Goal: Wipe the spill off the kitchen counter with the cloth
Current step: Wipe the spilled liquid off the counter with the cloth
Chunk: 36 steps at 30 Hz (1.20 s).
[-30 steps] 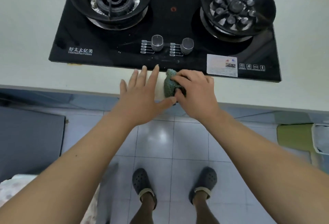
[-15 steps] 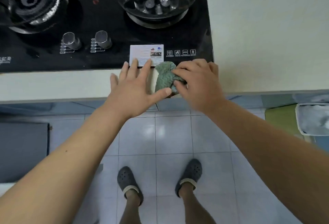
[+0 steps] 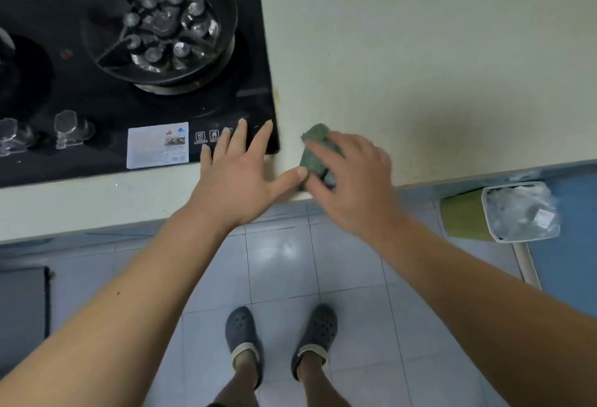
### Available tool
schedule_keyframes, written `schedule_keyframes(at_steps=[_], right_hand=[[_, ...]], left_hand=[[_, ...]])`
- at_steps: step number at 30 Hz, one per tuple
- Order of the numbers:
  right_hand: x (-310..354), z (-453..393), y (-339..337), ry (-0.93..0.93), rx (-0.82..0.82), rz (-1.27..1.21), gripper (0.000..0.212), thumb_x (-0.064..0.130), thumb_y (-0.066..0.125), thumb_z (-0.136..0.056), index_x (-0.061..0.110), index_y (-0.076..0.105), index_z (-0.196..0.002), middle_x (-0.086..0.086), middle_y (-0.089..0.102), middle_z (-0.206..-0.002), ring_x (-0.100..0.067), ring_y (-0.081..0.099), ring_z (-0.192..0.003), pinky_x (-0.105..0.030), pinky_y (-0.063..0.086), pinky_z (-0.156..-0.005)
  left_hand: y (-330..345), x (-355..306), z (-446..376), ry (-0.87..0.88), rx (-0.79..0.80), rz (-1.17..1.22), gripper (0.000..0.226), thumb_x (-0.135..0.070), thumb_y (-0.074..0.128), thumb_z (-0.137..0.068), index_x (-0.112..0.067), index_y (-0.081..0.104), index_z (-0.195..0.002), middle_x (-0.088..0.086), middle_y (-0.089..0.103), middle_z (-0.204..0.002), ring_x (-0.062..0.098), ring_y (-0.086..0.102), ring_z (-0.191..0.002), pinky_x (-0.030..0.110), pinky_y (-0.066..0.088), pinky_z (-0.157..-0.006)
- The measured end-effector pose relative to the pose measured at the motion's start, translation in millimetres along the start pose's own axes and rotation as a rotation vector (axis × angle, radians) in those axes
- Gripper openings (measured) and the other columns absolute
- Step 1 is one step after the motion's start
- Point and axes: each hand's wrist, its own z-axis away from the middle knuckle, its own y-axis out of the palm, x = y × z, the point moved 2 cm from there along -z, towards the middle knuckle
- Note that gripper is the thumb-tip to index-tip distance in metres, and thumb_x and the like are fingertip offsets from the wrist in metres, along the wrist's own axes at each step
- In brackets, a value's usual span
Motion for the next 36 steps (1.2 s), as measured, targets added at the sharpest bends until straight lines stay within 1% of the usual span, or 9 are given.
schedule_keyframes(at_steps=[6, 12, 18, 24, 26, 28, 31, 33, 36], right_hand=[[-6.7, -39.6, 17.1, -0.188, 0.120, 0.065, 0.045, 0.049, 0.048, -0.100, 0.040, 0.062, -0.141, 0.006, 0.051, -0.158, -0.023, 0.040, -0.150, -0.061, 0.020, -0.122], [-17.1, -147.0, 24.5, -0.212, 0.113, 0.152, 0.042, 0.050, 0.047, -0.103, 0.042, 0.058, -0.143, 0.007, 0.050, -0.159, -0.021, 0.039, -0.150, -0.066, 0.014, -0.122], [-48.4, -210.8, 11.2, -0.068, 0.125, 0.195, 0.046, 0.044, 0.044, -0.106, 0.047, 0.047, -0.151, 0.010, 0.040, -0.165, -0.019, 0.031, -0.154, -0.064, 0.005, -0.124], [-140.6, -207.1, -28.8, 0.401, 0.018, 0.092, 0.049, 0.040, 0.042, -0.107, 0.044, 0.041, -0.156, 0.006, 0.031, -0.169, -0.019, 0.019, -0.158, -0.065, -0.003, -0.125], [-118.8, -200.6, -22.0, 0.225, 0.023, 0.147, 0.048, 0.039, 0.045, -0.103, 0.040, 0.050, -0.151, 0.003, 0.040, -0.165, -0.022, 0.029, -0.155, -0.070, 0.005, -0.122], [-78.3, -183.5, -6.7, -0.133, 0.105, 0.116, 0.045, 0.038, 0.049, -0.100, 0.036, 0.059, -0.143, 0.001, 0.047, -0.161, -0.025, 0.035, -0.152, -0.072, 0.013, -0.119], [-55.0, -188.8, 3.4, -0.452, 0.281, 0.076, 0.046, 0.036, 0.055, -0.100, 0.037, 0.056, -0.146, 0.008, 0.042, -0.164, -0.020, 0.029, -0.156, -0.068, 0.005, -0.124], [-59.7, -234.9, 3.4, -0.454, 0.250, 0.135, 0.049, 0.036, 0.051, -0.102, 0.041, 0.049, -0.151, 0.011, 0.040, -0.165, -0.017, 0.029, -0.155, -0.066, 0.003, -0.125], [-82.5, -322.4, 2.2, -0.223, 0.226, 0.165, 0.047, 0.036, 0.043, -0.108, 0.043, 0.042, -0.155, 0.007, 0.037, -0.167, -0.022, 0.027, -0.156, -0.065, 0.001, -0.125]], left_hand=[[-13.8, 3.1, -18.4, -0.026, 0.064, -0.006, 0.116, -0.099, 0.038, -0.071, -0.041, 0.000, -0.164, 0.001, -0.002, -0.174, 0.025, -0.003, -0.160, 0.055, 0.005, -0.128], [-25.3, -5.6, -47.4, -0.008, 0.042, 0.014, 0.123, -0.103, 0.036, -0.065, -0.040, -0.001, -0.164, -0.001, -0.004, -0.174, 0.024, -0.003, -0.160, 0.050, 0.001, -0.129], [-39.0, -30.2, -89.3, -0.024, 0.009, 0.096, 0.121, -0.097, 0.039, -0.068, -0.034, 0.003, -0.165, 0.001, -0.004, -0.174, 0.023, -0.004, -0.160, 0.047, 0.004, -0.129], [-41.2, -67.4, -127.1, -0.042, -0.044, 0.129, 0.104, -0.087, 0.029, -0.081, -0.031, 0.005, -0.165, -0.003, 0.002, -0.174, 0.020, -0.005, -0.160, 0.050, 0.001, -0.128], [-42.7, -68.0, -138.6, -0.078, -0.082, 0.207, 0.089, -0.078, 0.026, -0.092, -0.032, 0.006, -0.165, -0.004, 0.004, -0.174, 0.017, -0.005, -0.160, 0.048, 0.002, -0.129], [-45.2, -64.1, -142.8, -0.118, -0.119, 0.299, 0.088, -0.074, 0.022, -0.089, -0.033, 0.008, -0.165, -0.005, 0.007, -0.174, 0.014, -0.002, -0.159, 0.046, 0.004, -0.129], [-45.9, -61.1, -136.2, -0.193, -0.134, 0.383, 0.087, -0.074, 0.020, -0.088, -0.035, 0.009, -0.165, -0.005, 0.011, -0.174, 0.012, 0.001, -0.159, 0.043, 0.006, -0.129], [-46.3, -61.5, -129.6, -0.200, -0.160, 0.360, 0.088, -0.077, 0.016, -0.087, -0.034, 0.012, -0.165, -0.007, 0.014, -0.173, 0.012, 0.003, -0.159, 0.042, 0.007, -0.129], [-46.7, -62.6, -126.8, -0.209, -0.170, 0.347, 0.078, -0.072, 0.023, -0.097, -0.034, 0.017, -0.165, -0.007, 0.018, -0.172, 0.012, 0.005, -0.159, 0.041, 0.008, -0.129]])
